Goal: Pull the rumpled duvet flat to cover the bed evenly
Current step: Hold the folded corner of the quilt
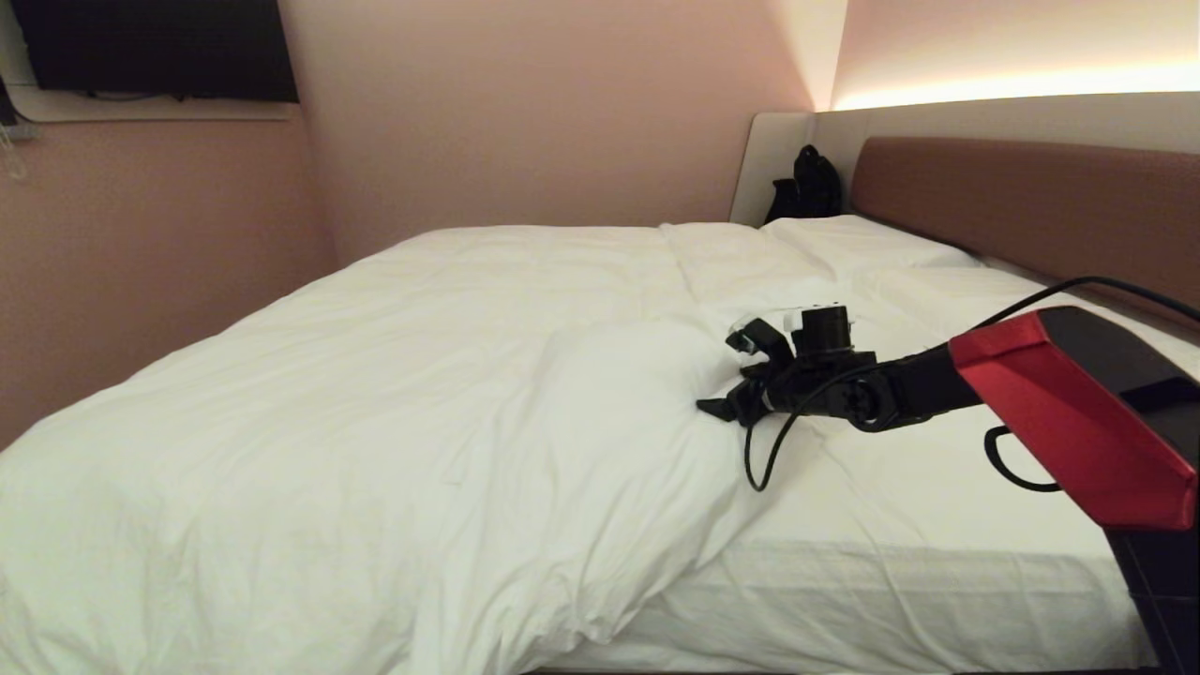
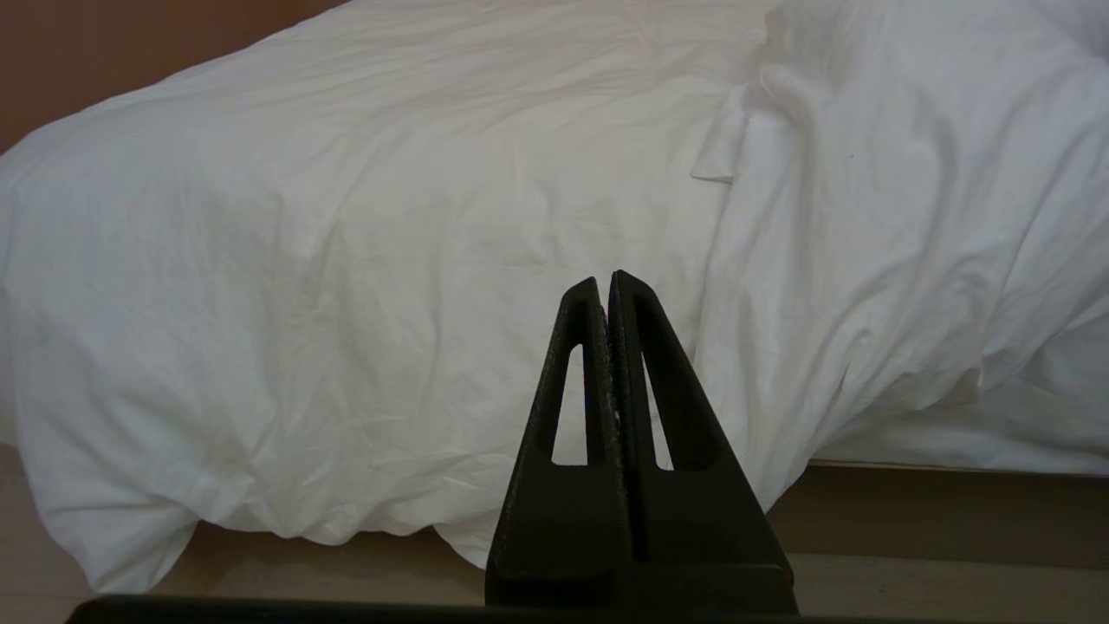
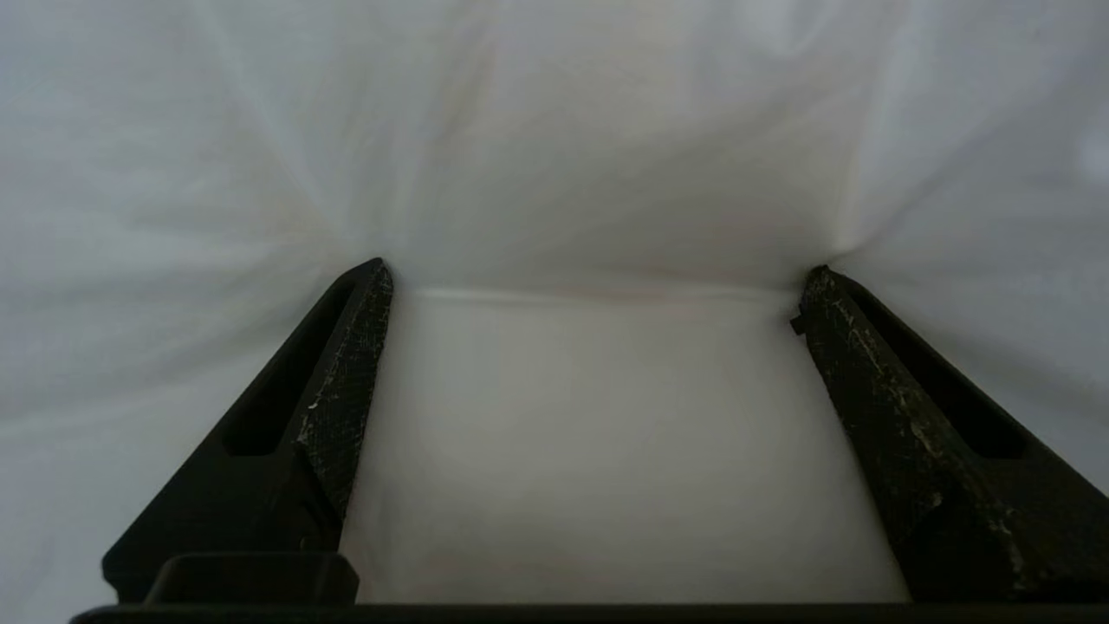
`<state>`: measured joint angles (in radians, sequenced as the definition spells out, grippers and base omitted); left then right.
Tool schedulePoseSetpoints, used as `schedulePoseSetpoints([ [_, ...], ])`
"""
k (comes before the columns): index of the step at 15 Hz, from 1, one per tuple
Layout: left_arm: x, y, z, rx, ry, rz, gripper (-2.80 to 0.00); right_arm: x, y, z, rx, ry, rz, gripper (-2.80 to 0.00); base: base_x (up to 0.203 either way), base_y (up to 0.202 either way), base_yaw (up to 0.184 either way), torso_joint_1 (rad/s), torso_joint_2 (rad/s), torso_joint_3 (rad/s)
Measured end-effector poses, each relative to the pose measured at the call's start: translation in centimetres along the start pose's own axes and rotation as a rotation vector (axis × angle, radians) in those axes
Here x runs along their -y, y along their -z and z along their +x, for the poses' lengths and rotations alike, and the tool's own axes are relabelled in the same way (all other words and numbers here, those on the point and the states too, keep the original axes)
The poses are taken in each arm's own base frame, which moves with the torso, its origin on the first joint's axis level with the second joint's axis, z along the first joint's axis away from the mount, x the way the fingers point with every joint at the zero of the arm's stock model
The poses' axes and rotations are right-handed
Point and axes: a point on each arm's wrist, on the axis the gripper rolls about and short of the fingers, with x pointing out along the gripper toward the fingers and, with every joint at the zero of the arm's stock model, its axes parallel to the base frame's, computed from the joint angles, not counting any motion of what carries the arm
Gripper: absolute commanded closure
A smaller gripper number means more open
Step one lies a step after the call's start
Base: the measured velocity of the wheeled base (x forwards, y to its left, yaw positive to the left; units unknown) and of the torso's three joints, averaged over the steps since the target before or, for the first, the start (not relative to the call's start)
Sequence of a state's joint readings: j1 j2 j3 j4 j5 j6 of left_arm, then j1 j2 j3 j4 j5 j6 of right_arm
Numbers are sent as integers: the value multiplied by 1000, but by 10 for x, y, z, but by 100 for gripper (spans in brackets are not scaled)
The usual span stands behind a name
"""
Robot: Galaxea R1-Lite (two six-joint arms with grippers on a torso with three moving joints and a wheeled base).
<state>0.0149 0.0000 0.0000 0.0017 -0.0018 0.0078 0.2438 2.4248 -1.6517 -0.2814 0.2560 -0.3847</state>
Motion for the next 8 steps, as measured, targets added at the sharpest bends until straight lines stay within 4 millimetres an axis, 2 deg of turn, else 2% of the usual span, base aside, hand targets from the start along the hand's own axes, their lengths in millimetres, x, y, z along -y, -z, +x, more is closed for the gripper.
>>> schedulePoseSetpoints([
  [5,0,0,0,0,0,0,0,-3,30,27,-52,-19,16,-280,0,0,0,0,0,0],
  [8,0,0,0,1,-1,0,0,-3,39,38,-64,-20,23,-280,0,0,0,0,0,0],
])
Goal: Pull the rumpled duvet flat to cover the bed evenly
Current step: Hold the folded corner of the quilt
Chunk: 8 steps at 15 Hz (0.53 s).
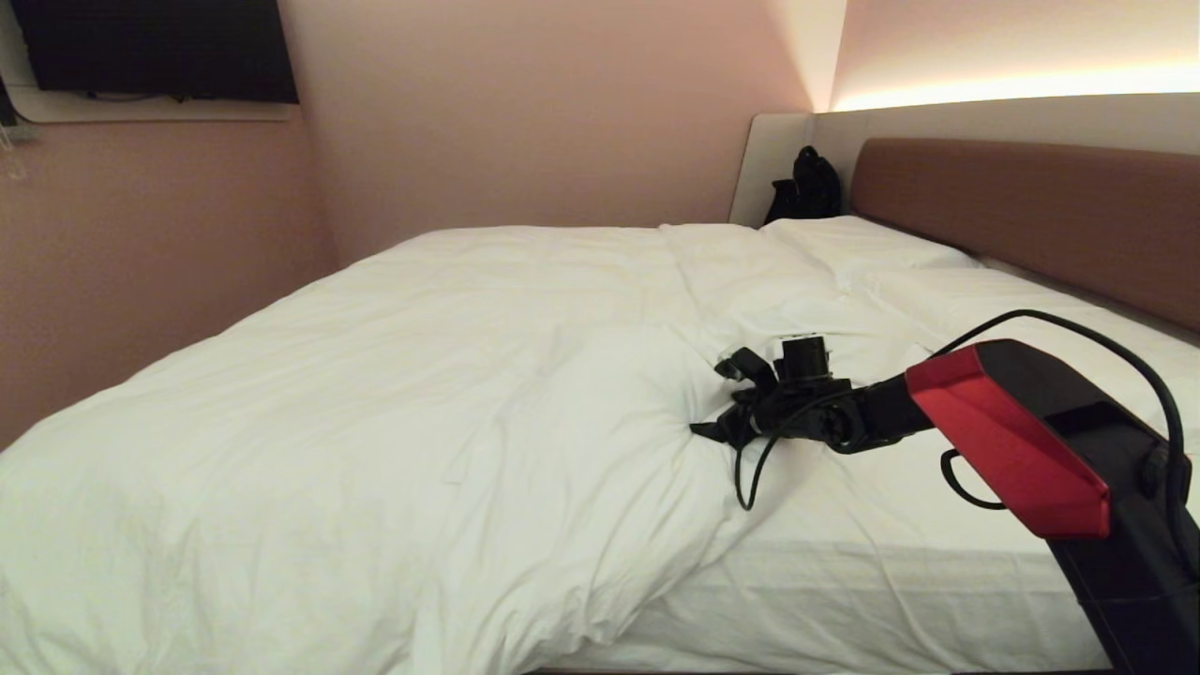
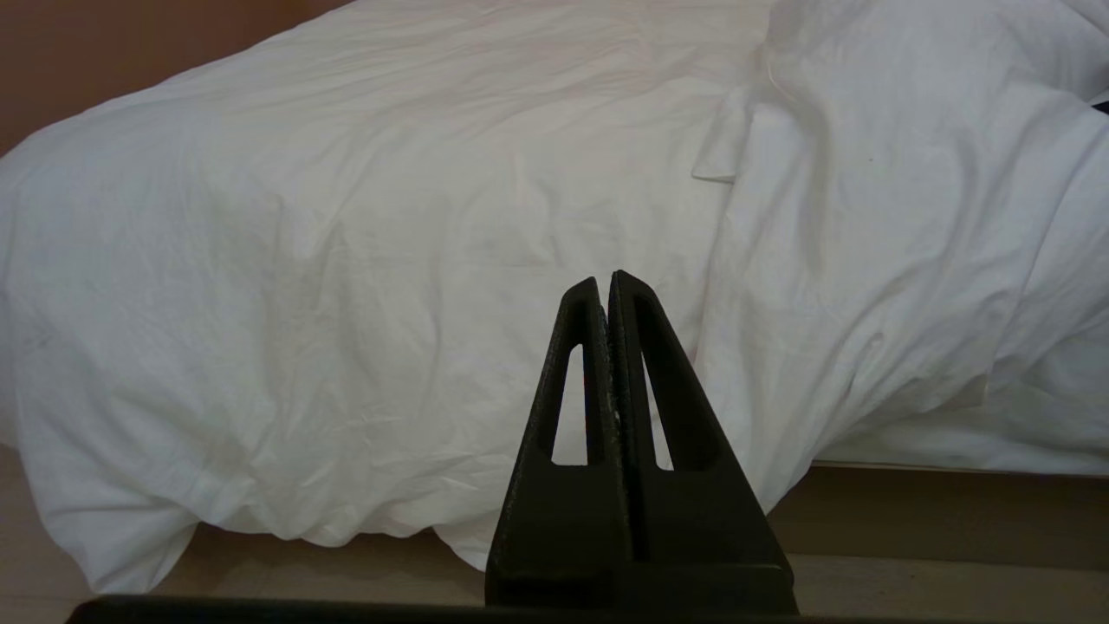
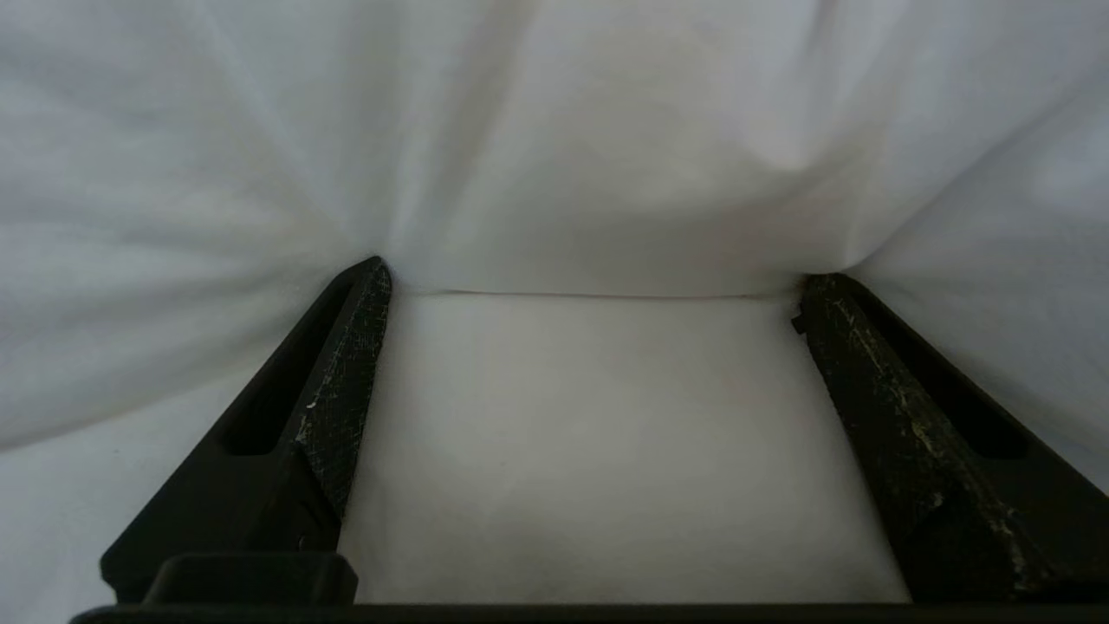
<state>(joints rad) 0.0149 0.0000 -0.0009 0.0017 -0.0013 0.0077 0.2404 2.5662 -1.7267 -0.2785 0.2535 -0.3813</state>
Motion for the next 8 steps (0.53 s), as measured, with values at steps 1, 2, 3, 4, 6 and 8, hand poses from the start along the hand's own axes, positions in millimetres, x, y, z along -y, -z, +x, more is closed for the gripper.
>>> schedulePoseSetpoints([
  [1,0,0,0,0,0,0,0,0,2,3,-4,3,1,-280,0,0,0,0,0,0],
  [2,0,0,0,0,0,0,0,0,5,6,-9,10,2,-280,0,0,0,0,0,0],
  [3,0,0,0,0,0,0,0,1,7,9,-13,17,2,-280,0,0,0,0,0,0],
  [4,0,0,0,0,0,0,0,1,8,12,-17,21,3,-280,0,0,0,0,0,0],
  [6,0,0,0,0,0,0,0,0,12,15,-33,18,8,0,0,0,0,0,0,0],
  [8,0,0,0,0,0,0,0,0,15,18,-41,14,12,0,0,0,0,0,0,0],
])
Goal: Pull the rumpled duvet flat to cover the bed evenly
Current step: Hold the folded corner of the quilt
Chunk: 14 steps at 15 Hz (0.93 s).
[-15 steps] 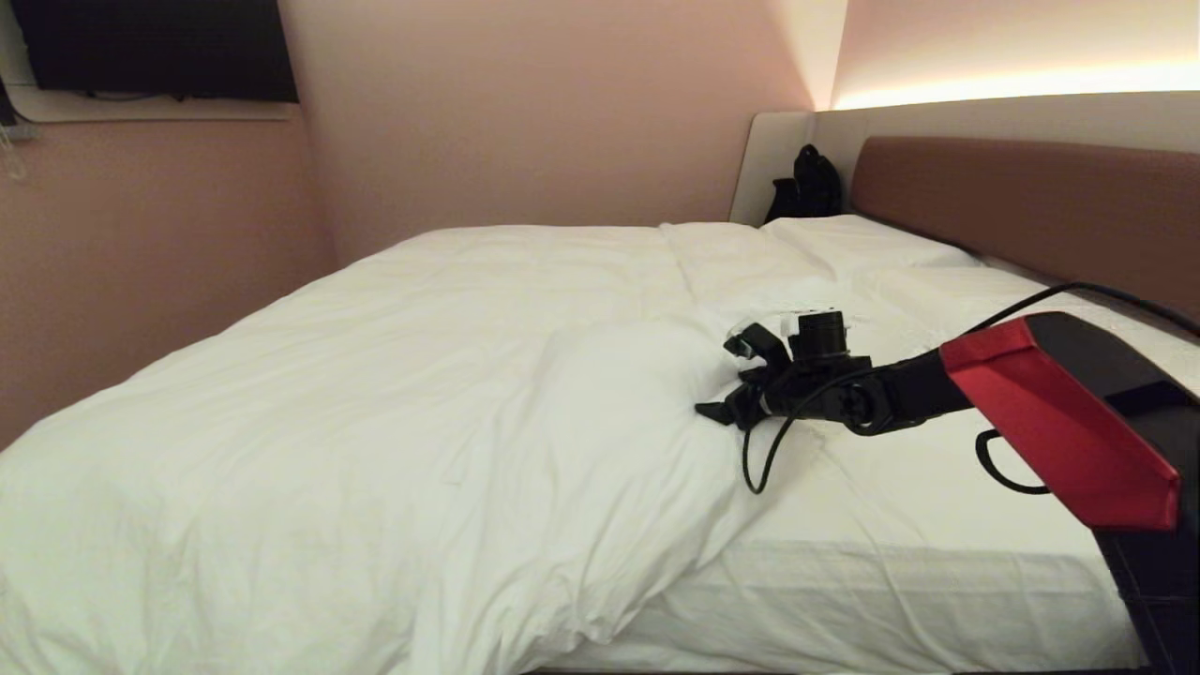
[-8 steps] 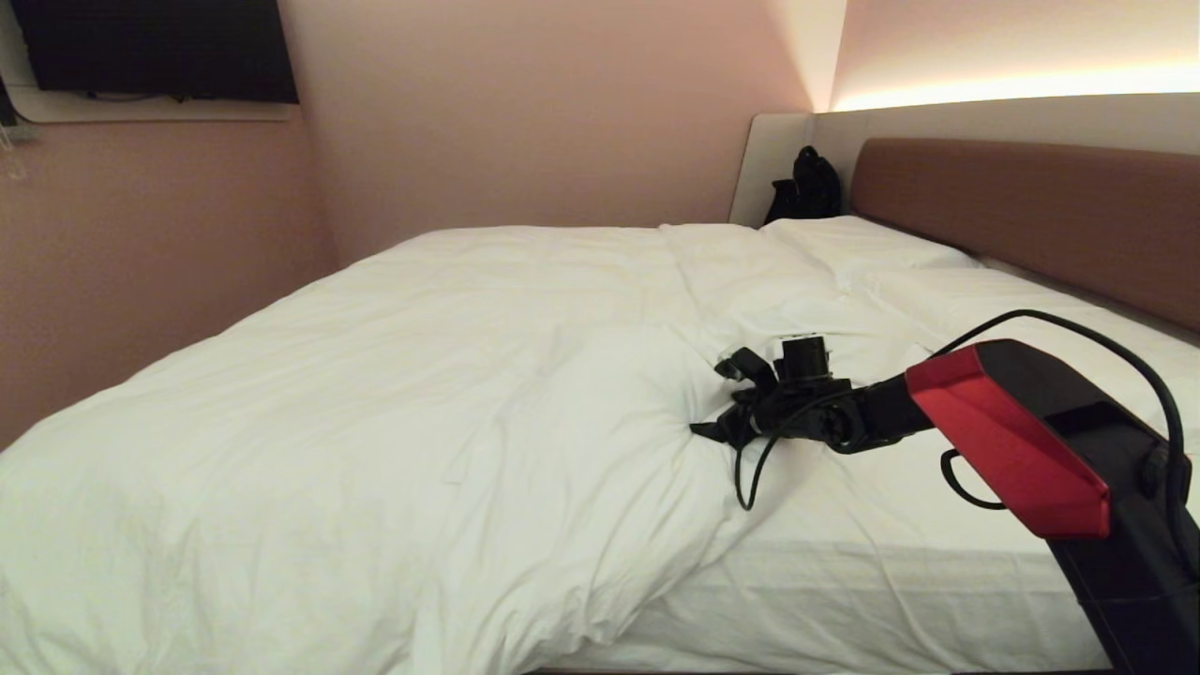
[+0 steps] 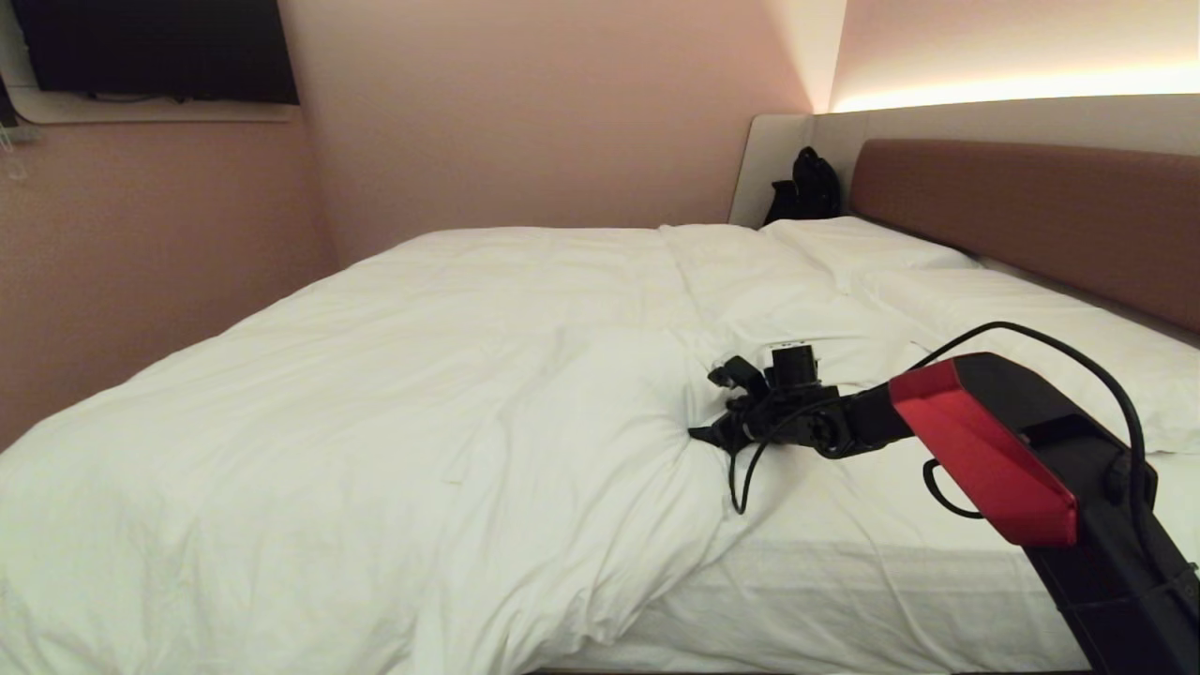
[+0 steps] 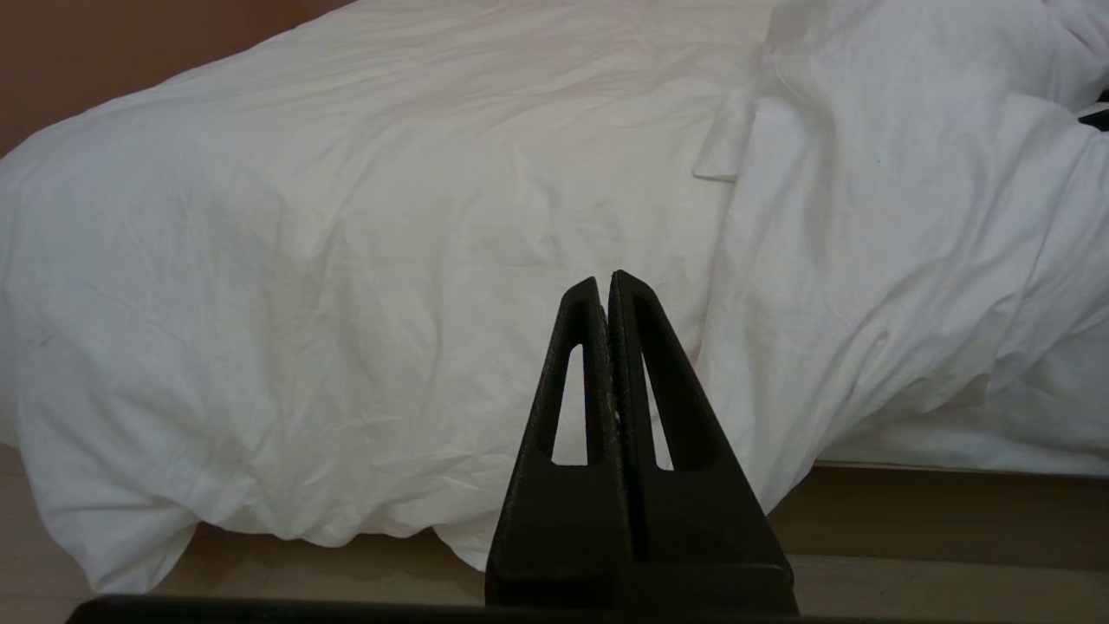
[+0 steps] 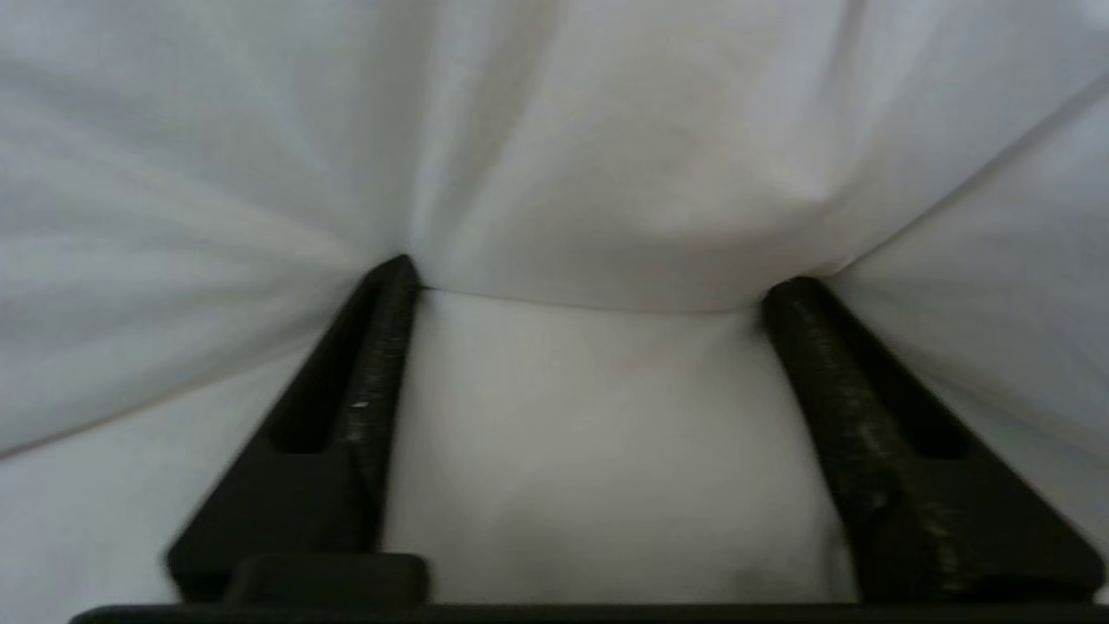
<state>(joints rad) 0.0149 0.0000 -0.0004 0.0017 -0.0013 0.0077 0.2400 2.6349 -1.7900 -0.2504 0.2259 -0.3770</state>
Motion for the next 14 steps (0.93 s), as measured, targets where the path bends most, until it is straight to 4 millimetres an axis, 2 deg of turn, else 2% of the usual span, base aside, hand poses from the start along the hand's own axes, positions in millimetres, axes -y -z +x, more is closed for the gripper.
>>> schedulePoseSetpoints([
  [14,0,0,0,0,0,0,0,0,1,3,-15,5,29,0,0,0,0,0,0,0],
])
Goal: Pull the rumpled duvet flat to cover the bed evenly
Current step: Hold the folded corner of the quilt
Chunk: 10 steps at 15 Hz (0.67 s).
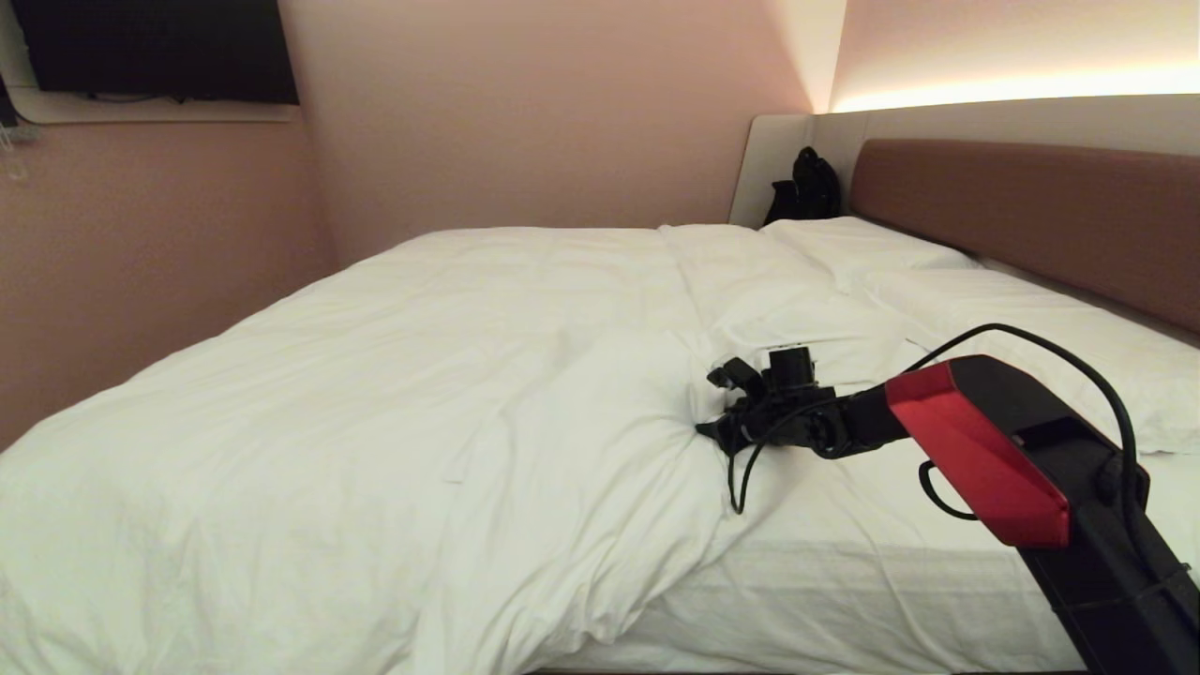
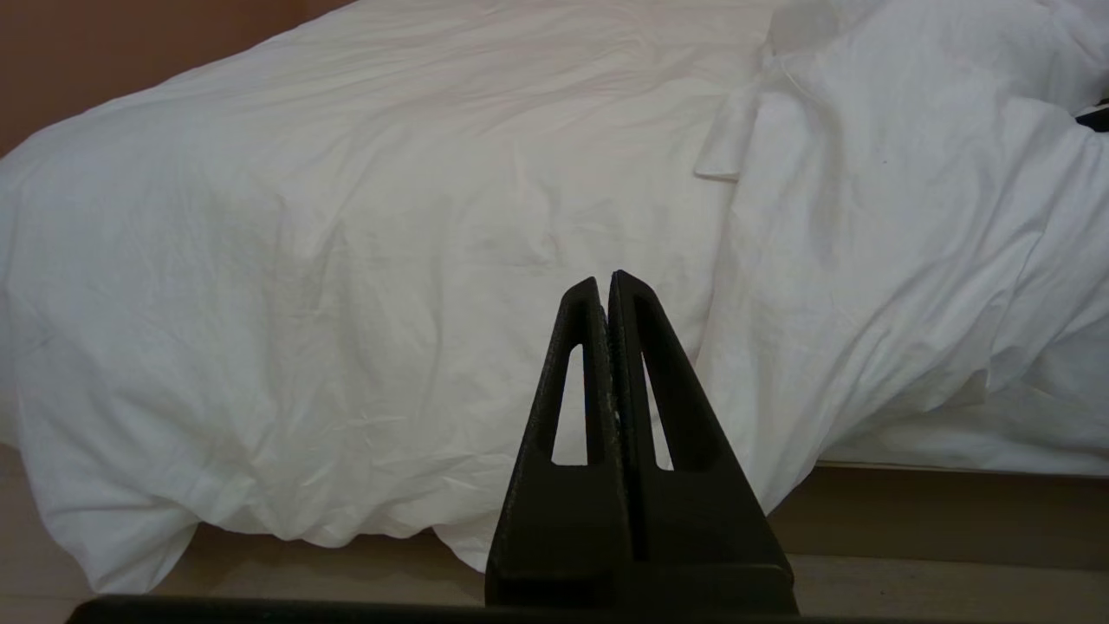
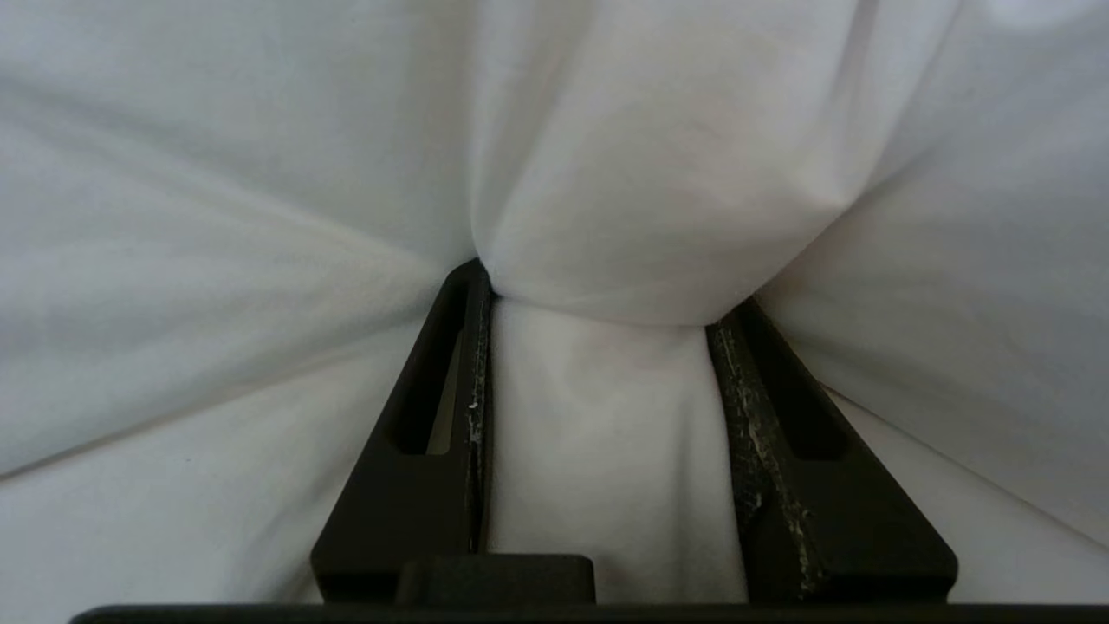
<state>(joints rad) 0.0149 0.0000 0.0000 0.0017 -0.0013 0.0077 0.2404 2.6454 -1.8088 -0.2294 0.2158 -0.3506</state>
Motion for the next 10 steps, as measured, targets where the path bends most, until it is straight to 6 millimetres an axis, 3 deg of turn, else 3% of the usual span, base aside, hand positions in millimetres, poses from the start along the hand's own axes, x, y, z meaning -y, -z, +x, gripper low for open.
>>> schedulePoseSetpoints([
  [10,0,0,0,1,0,0,0,6,-15,-15,25,27,26,0,0,0,0,0,0,0],
])
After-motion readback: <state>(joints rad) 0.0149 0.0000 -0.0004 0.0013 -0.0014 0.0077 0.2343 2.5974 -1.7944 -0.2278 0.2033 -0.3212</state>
